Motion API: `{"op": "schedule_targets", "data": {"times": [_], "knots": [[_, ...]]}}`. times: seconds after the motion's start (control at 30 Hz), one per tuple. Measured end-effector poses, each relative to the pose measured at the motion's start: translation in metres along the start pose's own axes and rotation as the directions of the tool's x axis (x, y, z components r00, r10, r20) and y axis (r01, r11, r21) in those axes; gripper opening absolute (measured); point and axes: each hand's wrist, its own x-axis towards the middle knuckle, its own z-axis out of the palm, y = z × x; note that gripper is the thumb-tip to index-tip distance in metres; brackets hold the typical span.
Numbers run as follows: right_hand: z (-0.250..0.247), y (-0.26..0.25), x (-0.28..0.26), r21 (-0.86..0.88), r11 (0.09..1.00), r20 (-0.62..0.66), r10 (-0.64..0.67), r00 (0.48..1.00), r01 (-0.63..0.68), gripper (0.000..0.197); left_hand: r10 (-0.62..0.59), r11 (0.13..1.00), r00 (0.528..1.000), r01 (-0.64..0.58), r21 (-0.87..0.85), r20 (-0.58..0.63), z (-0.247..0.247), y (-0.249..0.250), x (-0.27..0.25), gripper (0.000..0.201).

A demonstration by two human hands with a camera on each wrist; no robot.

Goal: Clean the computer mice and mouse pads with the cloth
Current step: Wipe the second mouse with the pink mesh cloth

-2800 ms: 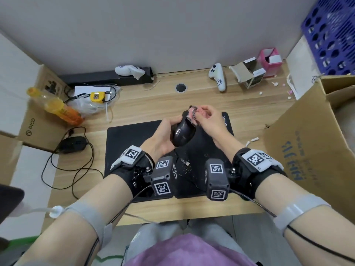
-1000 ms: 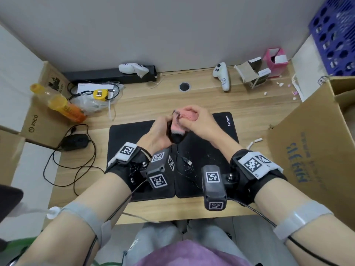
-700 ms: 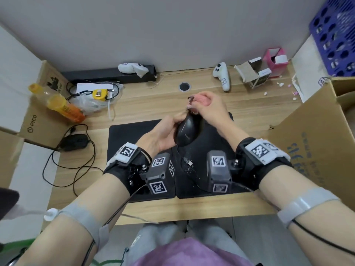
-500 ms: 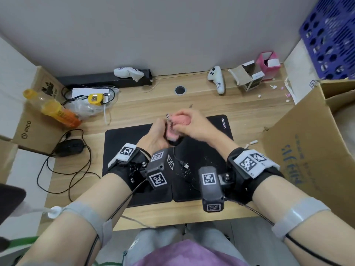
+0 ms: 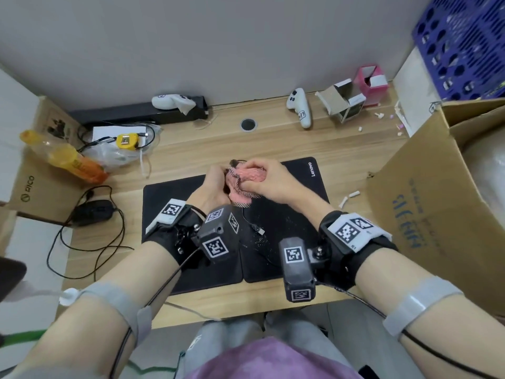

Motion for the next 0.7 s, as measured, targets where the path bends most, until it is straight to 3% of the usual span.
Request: {"op": "schedule_targets", "data": {"times": [0.03, 0.1, 0.2, 0.27, 0.37, 0.43, 0.5, 0.6, 0.7], "knots": [[-0.002, 0.003, 0.001, -0.007, 1.000, -0.008, 0.006, 1.000, -0.006, 0.027, -0.004, 1.000, 1.000, 0.004, 0.001, 0.019, -0.003, -0.002, -0.002, 0.038], [-0.010, 0.011, 0.008, 0.065, 0.996, -0.147, 0.066, 0.987, -0.057, 0.024, -0.040, 0.997, 0.993, 0.032, 0.071, 0.113, -0.009, -0.007, -0.003, 0.040], [-0.021, 0.013, 0.016, 0.193, 0.977, -0.352, 0.156, 0.923, -0.092, 0.019, -0.024, 0.980, 0.965, -0.029, 0.198, 0.261, -0.004, -0.009, -0.010, 0.030], [-0.018, 0.011, 0.014, 0.194, 0.977, -0.324, 0.143, 0.935, -0.082, 0.017, -0.011, 0.977, 0.970, -0.041, 0.211, 0.242, 0.002, -0.007, -0.011, 0.029], [-0.003, 0.005, 0.002, 0.126, 0.992, -0.130, 0.049, 0.990, -0.032, 0.021, -0.011, 0.977, 0.998, -0.001, 0.212, 0.055, 0.001, -0.002, -0.001, 0.035], [0.002, 0.010, -0.003, 0.080, 0.997, -0.064, 0.014, 0.998, -0.009, 0.022, -0.012, 0.976, 1.000, 0.011, 0.216, 0.002, -0.002, -0.003, 0.004, 0.037], [-0.006, 0.017, 0.000, 0.109, 0.994, -0.131, 0.036, 0.991, -0.021, 0.019, -0.027, 0.981, 0.998, 0.014, 0.195, 0.063, 0.000, -0.007, -0.001, 0.037], [-0.024, 0.027, 0.008, 0.225, 0.972, -0.347, 0.143, 0.927, -0.066, 0.013, -0.037, 0.977, 0.979, -0.006, 0.214, 0.200, 0.005, -0.013, -0.010, 0.032], [-0.019, 0.028, 0.008, 0.203, 0.976, -0.349, 0.148, 0.926, -0.079, 0.017, -0.061, 0.971, 0.986, 0.023, 0.236, 0.156, 0.013, -0.010, -0.007, 0.030]]}}
